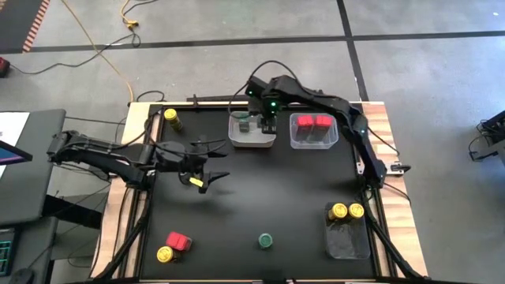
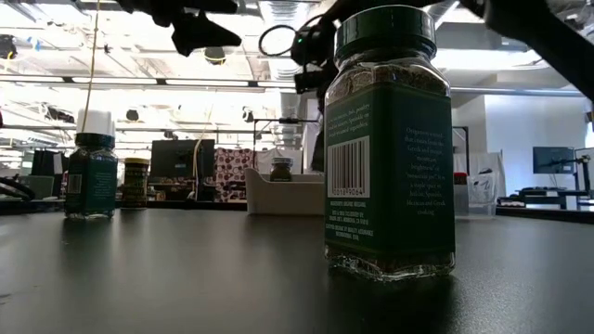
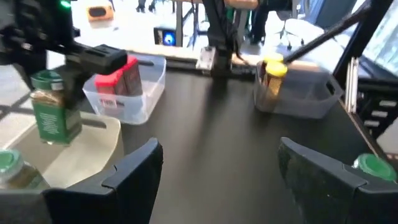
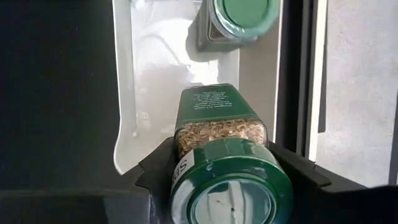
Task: Sort spices by type
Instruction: Put the right green seasoning bottle into the white bin
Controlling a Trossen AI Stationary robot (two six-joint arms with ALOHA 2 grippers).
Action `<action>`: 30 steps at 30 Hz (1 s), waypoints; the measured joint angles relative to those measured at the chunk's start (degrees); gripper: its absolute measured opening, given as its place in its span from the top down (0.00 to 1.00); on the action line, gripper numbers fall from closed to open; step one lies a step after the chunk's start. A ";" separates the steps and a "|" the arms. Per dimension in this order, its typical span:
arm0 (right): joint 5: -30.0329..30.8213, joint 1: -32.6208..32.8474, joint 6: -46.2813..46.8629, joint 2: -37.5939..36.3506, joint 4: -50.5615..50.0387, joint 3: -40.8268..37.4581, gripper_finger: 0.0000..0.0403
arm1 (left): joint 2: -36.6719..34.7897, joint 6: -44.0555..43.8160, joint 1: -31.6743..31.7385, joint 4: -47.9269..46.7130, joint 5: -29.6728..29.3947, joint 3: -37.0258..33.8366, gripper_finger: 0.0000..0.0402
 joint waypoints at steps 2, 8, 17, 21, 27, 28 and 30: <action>-0.06 -0.23 -0.40 1.95 -0.98 2.20 0.44 | -0.01 -0.65 0.00 -0.67 0.78 0.00 0.25; -0.50 -1.30 -1.07 6.64 -2.35 5.32 0.44 | -1.35 -0.71 -0.02 -2.43 1.63 0.00 0.25; -2.43 -2.86 -0.48 9.12 0.59 5.76 0.44 | -2.53 -0.51 -0.02 -5.21 1.67 0.00 0.25; -3.80 -3.27 -1.06 10.31 0.50 5.74 0.44 | -2.53 -0.51 -0.02 -5.29 1.69 0.00 0.25; -4.40 -3.39 -1.54 11.21 1.46 5.69 0.44 | -2.53 -1.04 -0.02 -5.44 2.50 0.00 0.25; -4.51 -3.43 -1.57 11.28 1.53 5.70 0.44 | -2.53 -1.18 -0.02 -5.44 2.50 0.00 0.25; -4.63 -3.61 -1.57 11.39 1.21 5.71 0.44 | -2.53 -1.29 -0.02 -5.44 2.50 0.00 0.25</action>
